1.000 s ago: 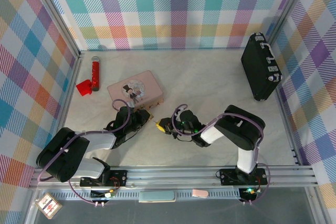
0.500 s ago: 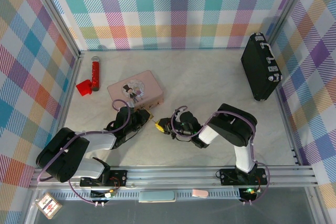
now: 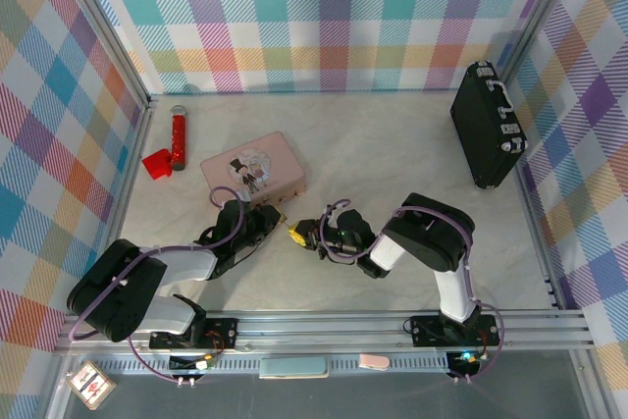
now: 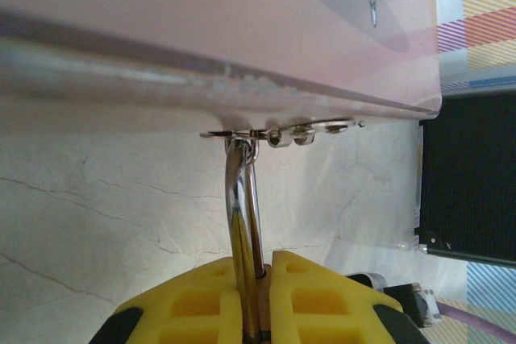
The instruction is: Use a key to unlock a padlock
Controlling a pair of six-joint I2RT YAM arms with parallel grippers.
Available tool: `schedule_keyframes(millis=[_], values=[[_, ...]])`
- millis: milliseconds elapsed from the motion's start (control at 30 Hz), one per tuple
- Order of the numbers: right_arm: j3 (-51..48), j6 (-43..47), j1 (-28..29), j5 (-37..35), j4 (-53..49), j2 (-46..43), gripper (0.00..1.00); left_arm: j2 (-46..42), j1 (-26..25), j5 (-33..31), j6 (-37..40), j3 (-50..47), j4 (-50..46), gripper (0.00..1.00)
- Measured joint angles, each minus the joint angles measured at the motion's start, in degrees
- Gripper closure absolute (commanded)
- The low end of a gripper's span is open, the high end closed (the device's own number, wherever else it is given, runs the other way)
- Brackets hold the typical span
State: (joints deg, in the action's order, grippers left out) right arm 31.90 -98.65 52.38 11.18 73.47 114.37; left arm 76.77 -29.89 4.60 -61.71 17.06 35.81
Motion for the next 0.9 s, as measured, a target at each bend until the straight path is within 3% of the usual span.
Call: schedule_keyframes(millis=[900], values=[[-0.02, -0.42, 0.00, -1.09, 1.53, 0.72, 1.00, -1.11, -0.13, -0.17, -0.50, -0.44, -1.18, 1.00]])
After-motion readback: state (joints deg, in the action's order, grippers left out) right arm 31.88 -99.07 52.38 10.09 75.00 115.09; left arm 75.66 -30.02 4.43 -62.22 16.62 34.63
